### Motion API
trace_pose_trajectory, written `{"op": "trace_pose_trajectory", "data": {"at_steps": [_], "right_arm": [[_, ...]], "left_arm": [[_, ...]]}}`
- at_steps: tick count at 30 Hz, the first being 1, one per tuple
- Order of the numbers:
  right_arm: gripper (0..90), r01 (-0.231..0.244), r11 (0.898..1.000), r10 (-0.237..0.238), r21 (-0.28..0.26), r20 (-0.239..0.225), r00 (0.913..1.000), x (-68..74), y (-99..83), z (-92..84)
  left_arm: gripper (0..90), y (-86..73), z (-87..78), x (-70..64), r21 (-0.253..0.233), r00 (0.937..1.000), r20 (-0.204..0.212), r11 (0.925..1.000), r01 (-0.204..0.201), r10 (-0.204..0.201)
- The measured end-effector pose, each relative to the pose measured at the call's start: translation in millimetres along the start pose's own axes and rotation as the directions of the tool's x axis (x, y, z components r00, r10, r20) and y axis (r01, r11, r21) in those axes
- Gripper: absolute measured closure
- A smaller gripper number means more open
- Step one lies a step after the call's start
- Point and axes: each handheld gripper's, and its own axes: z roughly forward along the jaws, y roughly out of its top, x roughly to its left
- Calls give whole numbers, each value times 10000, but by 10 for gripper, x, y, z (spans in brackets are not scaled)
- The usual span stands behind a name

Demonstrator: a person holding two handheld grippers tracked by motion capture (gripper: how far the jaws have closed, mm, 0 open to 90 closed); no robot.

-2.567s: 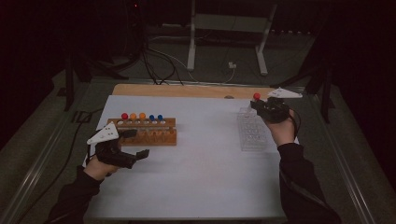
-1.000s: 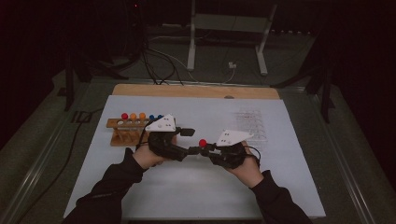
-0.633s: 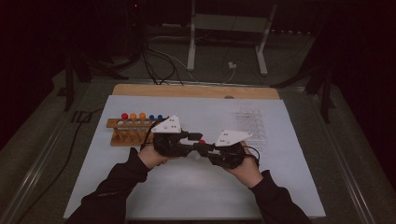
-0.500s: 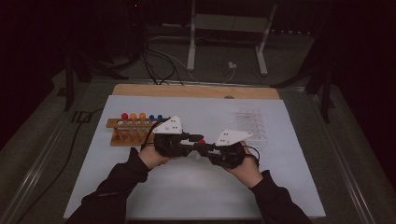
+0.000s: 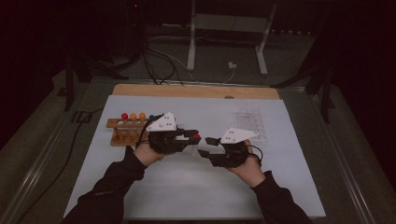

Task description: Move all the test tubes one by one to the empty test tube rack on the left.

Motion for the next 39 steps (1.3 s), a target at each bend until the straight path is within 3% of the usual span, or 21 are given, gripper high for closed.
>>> {"op": "trace_pose_trajectory", "data": {"at_steps": [5,8,10,14,19,22,25,28,31,33,34,36,38,39], "right_arm": [[202,-209,9995,218,-240,376,9991,-4,-53,-70],[80,-436,9981,459,-430,533,9975,-12,-90,-134],[7,-490,9975,516,-517,498,9974,-20,-112,-178],[0,-434,9968,479,-675,666,9966,-20,-152,-257],[0,-390,9957,449,-844,697,9966,-22,-185,-297],[0,-323,9959,389,-849,771,9963,-23,-181,-299],[0,-294,9960,362,-841,801,9961,-27,-185,-297],[0,-303,9960,368,-841,775,9963,-35,-194,-296],[0,-332,9959,399,-844,796,9960,-39,-199,-298],[0,-323,9958,393,-861,803,9960,-40,-202,-301],[0,-315,9960,383,-842,800,9961,-41,-202,-302],[0,-305,9960,374,-845,813,9960,-46,-207,-306],[0,-293,9964,359,-797,837,9958,-52,-213,-306],[0,-310,9962,376,-818,815,9960,-55,-217,-307]], "left_arm": [[717,-9,-246,91,-58,9984,-544,9999,126,-129],[717,-31,-476,158,-87,9937,-1098,9998,196,-205],[717,-50,-617,198,-138,9893,-1431,9995,270,-287],[717,-122,-978,290,-233,9731,-2243,9985,497,-537],[717,-251,-1385,388,-472,9447,-3132,9951,865,-970],[717,-323,-1582,445,-609,9225,-3675,9929,1025,-1178],[718,-379,-1742,536,-751,8982,-4163,9899,1204,-1408],[717,-426,-1854,667,-991,8700,-4633,9854,1383,-1687],[718,-472,-1881,803,-1211,8411,-5046,9806,1543,-1947],[718,-505,-1879,886,-1434,8292,-5165,9762,1625,-2139],[717,-520,-1868,917,-1504,8194,-5305,9754,1612,-2172],[718,-552,-1840,979,-1648,8110,-5366,9715,1701,-2330],[718,-590,-1804,1028,-1773,8080,-5339,9674,1810,-2490],[718,-610,-1785,1045,-1778,8033,-5408,9673,1807,-2495]]}}
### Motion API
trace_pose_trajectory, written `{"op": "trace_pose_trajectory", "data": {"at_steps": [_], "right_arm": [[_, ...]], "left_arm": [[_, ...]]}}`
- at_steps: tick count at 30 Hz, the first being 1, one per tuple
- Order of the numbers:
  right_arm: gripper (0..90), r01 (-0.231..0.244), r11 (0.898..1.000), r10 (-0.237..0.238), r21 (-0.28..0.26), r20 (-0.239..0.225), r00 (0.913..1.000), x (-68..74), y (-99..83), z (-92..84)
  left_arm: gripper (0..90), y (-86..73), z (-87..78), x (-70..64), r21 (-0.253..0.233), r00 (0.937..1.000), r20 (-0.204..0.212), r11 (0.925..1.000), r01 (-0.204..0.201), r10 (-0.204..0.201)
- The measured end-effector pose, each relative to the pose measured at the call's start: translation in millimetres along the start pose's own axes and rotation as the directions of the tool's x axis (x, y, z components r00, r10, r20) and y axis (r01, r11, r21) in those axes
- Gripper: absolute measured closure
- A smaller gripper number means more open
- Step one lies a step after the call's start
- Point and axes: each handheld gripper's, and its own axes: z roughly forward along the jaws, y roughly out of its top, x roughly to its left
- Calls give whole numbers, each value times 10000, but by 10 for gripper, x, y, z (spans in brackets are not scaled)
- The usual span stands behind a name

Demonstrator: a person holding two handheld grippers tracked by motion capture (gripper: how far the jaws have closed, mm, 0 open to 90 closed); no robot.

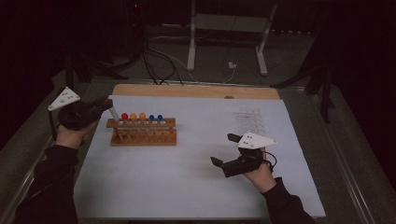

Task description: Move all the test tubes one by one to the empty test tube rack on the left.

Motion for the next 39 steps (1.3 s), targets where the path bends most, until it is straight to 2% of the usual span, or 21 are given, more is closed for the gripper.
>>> {"op": "trace_pose_trajectory", "data": {"at_steps": [7,12,17,20,25,29,33,34,37,39], "right_arm": [[0,-59,10000,59,18,3,10000,-20,-14,-16],[0,-107,9999,107,25,7,9999,-30,-21,-18],[0,-151,9999,151,37,-8,9999,-36,-21,-17],[0,-153,9999,153,66,-14,9999,-37,-24,-15],[0,-152,9998,152,96,-47,9999,-35,-28,-10],[0,-186,9998,186,92,-53,9998,-39,-29,-13],[0,-198,9998,199,66,-81,9998,-37,-25,-15],[0,-189,9998,190,72,-88,9998,-38,-24,-17],[0,-203,9998,203,45,-91,9998,-39,-21,-32],[0,-201,9998,202,35,-82,9998,-38,-24,-39]], "left_arm": [[717,-213,143,27,319,9987,-498,9995,56,-40],[717,-384,202,45,433,9982,-508,9985,342,-319],[717,-514,265,21,778,9981,-601,9968,207,-161],[716,-552,275,33,748,9980,-586,9968,290,-246],[716,-599,304,30,1139,9981,-616,9934,159,-89],[716,-601,307,43,1179,9980,-611,9927,245,-174],[709,-576,301,54,1367,9991,-348,9902,282,-237],[669,-569,283,58,1371,9995,-107,9900,324,-312],[416,-532,170,47,1182,9981,168,9914,562,-586],[255,-520,95,12,1226,9971,409,9908,581,-635]]}}
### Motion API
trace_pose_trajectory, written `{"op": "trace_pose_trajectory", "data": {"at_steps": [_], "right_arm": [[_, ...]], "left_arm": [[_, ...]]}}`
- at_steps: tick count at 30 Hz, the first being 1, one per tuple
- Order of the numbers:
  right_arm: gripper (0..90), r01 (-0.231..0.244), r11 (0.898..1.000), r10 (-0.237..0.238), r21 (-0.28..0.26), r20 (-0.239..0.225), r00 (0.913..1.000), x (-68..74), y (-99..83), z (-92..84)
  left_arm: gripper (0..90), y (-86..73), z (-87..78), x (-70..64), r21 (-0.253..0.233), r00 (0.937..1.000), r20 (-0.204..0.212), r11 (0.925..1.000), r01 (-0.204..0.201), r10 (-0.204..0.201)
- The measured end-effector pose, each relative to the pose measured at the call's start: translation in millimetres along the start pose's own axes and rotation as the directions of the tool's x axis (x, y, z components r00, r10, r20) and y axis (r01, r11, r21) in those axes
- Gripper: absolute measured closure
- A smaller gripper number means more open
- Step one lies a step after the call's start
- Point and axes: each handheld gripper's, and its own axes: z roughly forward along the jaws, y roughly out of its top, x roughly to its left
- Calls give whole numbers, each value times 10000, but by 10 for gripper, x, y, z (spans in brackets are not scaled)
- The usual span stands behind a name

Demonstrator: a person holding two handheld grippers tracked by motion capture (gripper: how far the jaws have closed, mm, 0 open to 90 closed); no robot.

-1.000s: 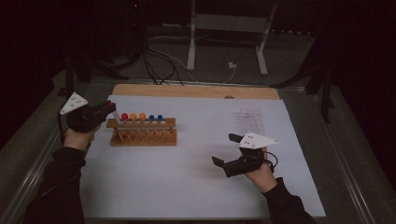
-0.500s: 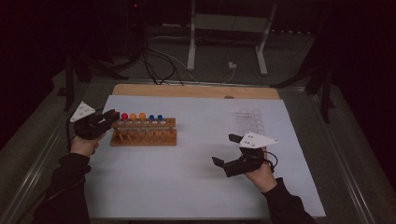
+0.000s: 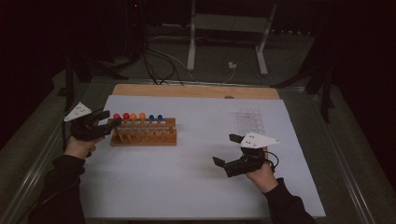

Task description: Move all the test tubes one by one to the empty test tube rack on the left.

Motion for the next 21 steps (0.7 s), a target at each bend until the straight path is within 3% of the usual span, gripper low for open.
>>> {"op": "trace_pose_trajectory", "data": {"at_steps": [1,4,7,8,10,11,15,18,20,21], "right_arm": [[0,1,10000,-1,13,23,10000,3,-3,-1],[0,5,10000,-5,48,4,10000,10,-21,-5],[0,-33,10000,32,57,56,10000,11,-46,-13],[0,-44,10000,43,59,86,10000,10,-56,-17],[0,-51,10000,50,62,170,9998,7,-85,-25],[0,-77,10000,75,61,226,9997,6,-103,-32],[0,-108,9999,103,123,425,9990,-4,-184,-59],[0,-151,9998,144,120,600,9981,-15,-246,-90],[0,-206,9997,196,134,689,9974,-21,-288,-112],[0,-254,9995,240,177,742,9970,-24,-312,-123]], "left_arm": [[215,-4,-33,-30,-13,10000,-80,10000,-7,7],[159,-19,-136,-142,-204,9997,221,9997,-108,112],[119,-31,-224,-256,-400,9966,778,9989,-241,272],[92,-40,-248,-292,-482,9926,1170,9985,-266,321],[51,-61,-281,-372,-597,9880,1473,9975,-389,474],[50,-74,-287,-410,-570,9821,1815,9975,-411,508],[17,-157,-248,-630,-354,9679,2397,9969,-698,763],[16,-246,-189,-800,-196,9515,2910,9950,-979,993],[16,-303,-160,-907,-315,9480,2952,9928,-1151,1193],[16,-334,-148,-948,-432,9442,3099,9937,-1035,1118]]}}
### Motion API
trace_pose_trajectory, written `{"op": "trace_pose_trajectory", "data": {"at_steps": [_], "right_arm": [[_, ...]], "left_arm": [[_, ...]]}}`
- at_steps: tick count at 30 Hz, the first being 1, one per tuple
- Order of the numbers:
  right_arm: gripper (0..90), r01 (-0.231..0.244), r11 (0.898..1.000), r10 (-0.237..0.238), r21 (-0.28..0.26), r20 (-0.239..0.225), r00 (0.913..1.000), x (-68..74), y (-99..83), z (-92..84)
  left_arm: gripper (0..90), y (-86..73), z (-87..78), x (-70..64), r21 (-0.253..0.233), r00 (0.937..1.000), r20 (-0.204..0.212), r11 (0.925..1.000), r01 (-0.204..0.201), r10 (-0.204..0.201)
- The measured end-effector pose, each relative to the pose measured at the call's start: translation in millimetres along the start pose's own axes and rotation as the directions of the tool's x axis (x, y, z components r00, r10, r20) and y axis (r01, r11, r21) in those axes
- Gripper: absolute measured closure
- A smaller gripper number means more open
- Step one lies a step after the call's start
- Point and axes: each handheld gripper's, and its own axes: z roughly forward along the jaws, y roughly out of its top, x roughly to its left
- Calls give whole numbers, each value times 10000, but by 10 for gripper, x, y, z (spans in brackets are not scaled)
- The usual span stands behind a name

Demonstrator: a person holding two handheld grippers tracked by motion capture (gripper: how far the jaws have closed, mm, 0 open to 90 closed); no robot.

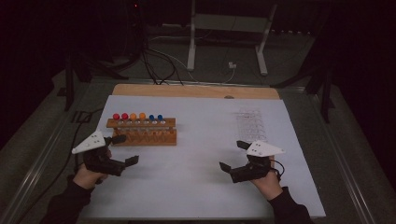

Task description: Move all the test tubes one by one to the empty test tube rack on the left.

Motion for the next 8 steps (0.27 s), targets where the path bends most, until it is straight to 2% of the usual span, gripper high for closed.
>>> {"op": "trace_pose_trajectory", "data": {"at_steps": [2,4,6,7,8], "right_arm": [[0,-105,9999,105,18,3,9999,-6,-57,-19],[0,-110,9998,108,135,139,9998,0,-123,-38],[0,-132,9995,128,286,160,9998,2,-199,-53],[0,-104,9994,96,334,240,9997,6,-227,-58],[0,-49,9992,35,406,340,9994,8,-272,-64]], "left_arm": [[16,-53,50,-78,126,9998,110,9998,-184,183],[16,-127,92,-147,89,9992,385,9999,-68,65],[16,-207,140,-209,132,9990,438,9998,-127,121],[16,-251,178,-243,326,9986,466,9992,-251,235],[16,-277,204,-256,412,9982,572,9989,-210,186]]}}
